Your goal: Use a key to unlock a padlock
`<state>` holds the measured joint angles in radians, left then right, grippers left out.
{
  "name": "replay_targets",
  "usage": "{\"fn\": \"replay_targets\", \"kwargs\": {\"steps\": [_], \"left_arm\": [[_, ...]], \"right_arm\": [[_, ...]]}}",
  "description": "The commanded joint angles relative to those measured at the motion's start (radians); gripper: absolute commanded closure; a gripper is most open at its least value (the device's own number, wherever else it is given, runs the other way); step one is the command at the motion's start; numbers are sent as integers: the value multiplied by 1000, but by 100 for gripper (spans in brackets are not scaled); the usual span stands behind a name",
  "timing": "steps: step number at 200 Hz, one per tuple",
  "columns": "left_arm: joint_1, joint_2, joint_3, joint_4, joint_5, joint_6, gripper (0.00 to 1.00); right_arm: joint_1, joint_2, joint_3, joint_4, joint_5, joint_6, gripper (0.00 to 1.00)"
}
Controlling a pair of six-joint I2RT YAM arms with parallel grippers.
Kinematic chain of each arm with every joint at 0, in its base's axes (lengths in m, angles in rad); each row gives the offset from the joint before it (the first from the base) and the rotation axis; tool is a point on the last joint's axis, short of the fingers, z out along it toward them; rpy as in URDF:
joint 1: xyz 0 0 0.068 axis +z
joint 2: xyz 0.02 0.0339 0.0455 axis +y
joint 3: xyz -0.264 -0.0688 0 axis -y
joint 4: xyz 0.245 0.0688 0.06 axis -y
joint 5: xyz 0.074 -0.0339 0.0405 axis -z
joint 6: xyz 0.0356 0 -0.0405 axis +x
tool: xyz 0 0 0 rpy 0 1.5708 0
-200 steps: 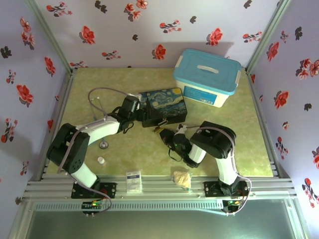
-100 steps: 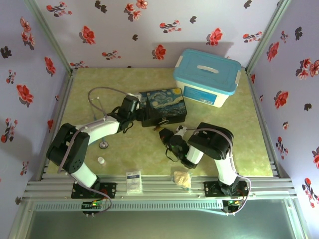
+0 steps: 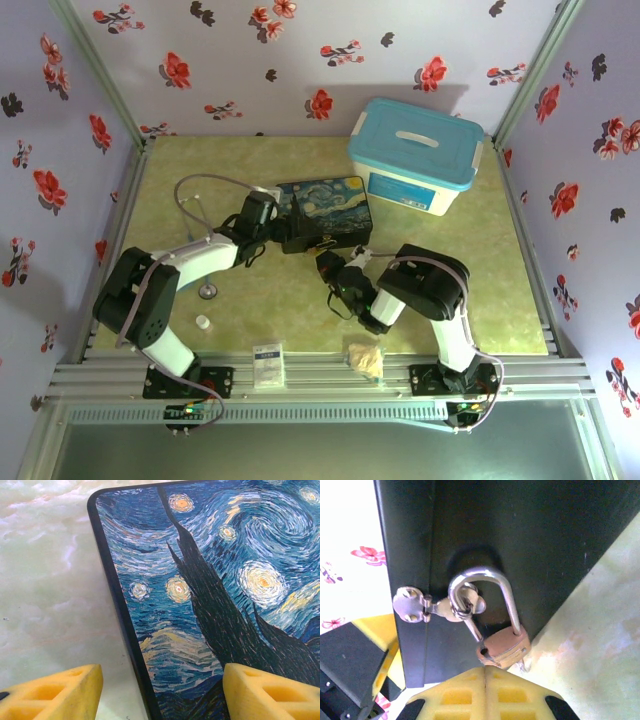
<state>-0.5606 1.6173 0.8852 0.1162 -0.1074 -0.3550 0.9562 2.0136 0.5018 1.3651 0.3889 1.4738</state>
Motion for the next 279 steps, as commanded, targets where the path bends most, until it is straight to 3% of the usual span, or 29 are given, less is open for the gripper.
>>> {"fn": "replay_targets", "kwargs": {"steps": [1,45,70,76,87,98,120,145,158,187,228,251,279], "left_arm": [[10,19,-41,-97,-23,44,36],[12,23,-43,-98,-25,40,36],[12,16,-43,-97,-23,32,35],[12,14,-38,-101,-21,29,33],[11,12,-22,-113,-12,24,32],[11,8,-11,-116,-5,17,32],[11,7,0,-116,3,13,31],[11,11,12,-127,3,17,31],[11,11,14,-126,2,17,31],[11,12,14,-125,2,17,31],[12,15,12,-121,6,14,31],[11,16,8,-121,6,12,31],[11,14,5,-121,5,11,31]], "right_arm": [[-8,-37,-33,23,73,-12,100],[-24,-59,-105,23,91,0,100],[-47,-64,-107,22,-6,-90,100],[-46,-65,-101,21,-31,-138,93],[-43,-66,-91,-3,-72,-170,66],[-36,-69,-77,-47,-89,-170,51],[-11,-91,-25,-166,-87,-195,42],[-4,-141,69,-447,-75,-226,38],[2,-163,109,-590,-61,-230,38],[12,-172,145,-713,-7,-234,39],[12,-92,182,-662,-17,-233,43],[14,-51,193,-643,-22,-220,53],[21,-78,150,-630,0,-216,75]]}}
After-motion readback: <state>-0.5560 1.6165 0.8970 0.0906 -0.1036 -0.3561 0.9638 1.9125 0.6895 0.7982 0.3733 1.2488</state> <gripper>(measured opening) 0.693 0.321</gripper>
